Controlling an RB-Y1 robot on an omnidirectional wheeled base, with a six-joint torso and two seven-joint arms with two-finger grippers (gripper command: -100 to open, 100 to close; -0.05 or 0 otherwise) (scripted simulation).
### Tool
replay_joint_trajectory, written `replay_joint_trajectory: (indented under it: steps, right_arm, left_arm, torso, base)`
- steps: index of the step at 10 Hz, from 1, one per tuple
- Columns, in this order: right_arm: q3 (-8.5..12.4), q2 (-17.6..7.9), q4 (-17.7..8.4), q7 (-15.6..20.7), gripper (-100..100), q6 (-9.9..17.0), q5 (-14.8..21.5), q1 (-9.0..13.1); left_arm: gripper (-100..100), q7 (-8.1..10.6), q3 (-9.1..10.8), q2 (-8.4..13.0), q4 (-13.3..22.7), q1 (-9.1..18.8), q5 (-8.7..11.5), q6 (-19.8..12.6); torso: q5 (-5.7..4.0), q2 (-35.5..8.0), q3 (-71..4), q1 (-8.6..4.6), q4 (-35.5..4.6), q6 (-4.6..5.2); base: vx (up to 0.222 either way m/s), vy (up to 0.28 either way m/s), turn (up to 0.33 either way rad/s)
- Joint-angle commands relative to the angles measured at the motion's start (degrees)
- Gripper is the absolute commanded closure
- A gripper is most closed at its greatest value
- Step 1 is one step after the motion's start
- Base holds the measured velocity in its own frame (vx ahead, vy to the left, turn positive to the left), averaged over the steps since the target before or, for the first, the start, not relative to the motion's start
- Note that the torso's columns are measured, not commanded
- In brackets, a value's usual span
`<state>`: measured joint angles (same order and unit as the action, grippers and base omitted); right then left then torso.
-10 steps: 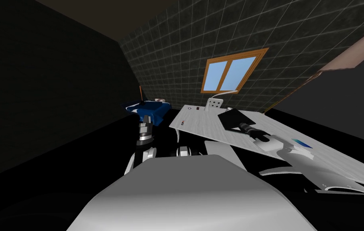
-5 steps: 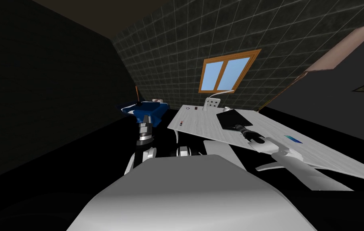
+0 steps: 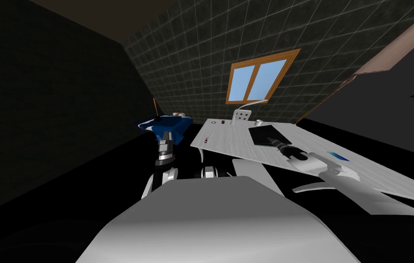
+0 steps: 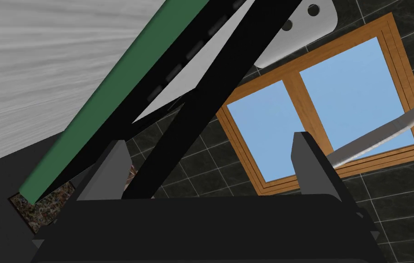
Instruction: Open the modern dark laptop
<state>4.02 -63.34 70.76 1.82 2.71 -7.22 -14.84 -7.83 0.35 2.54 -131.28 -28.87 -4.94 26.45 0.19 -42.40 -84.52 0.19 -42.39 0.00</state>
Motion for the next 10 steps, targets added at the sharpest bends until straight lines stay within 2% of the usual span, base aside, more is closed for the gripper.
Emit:
replay_joint_trajectory:
  steps: [1,3,4,5,10]
  right_arm:
    - [0.5,-2.7,3.18,-1.09,-100,1.92,-1.4,-1.46]
    - [0.47,-4.93,4.93,-1.99,-100,3.03,-2.64,-2.36]
    - [0.65,-4.09,4.74,-1.67,-100,2.8,-2.22,-2.46]
    - [0.67,-4.19,4.88,-1.77,0,2.95,-2.28,-2.54]
    - [0.75,-4.25,4.97,-1.76,0,2.86,-2.27,-2.45]
  left_arm:
    - [0,0.0,0.0,0.0,0.0,0.0,0.0,0.0]
    - [0,0.0,0.0,0.0,0.0,0.0,0.0,0.0]
    - [0,0.0,0.0,0.0,0.0,0.0,0.0,0.0]
    - [0,0.0,0.0,0.0,0.0,0.0,0.0,0.0]
    - [0,0.0,0.0,0.0,0.0,0.0,0.0,0.0]
  torso:
    - [-0.05,0.02,0.0,-0.01,0.04,0.0]
    - [-0.09,0.05,-0.02,-0.09,0.05,0.02]
    - [-0.07,0.05,-0.02,-0.08,0.03,0.03]
    - [-0.13,0.07,-0.02,-0.13,0.06,0.01]
    - [-0.24,0.18,-0.08,-0.28,0.13,0.0]
  base:
    - [-0.001,0.015,-0.024]
    - [-0.004,0.018,-0.023]
    - [-0.001,0.008,-0.005]
    - [0.0,0.0,0.0]
    - [0.0,0.0,0.0]
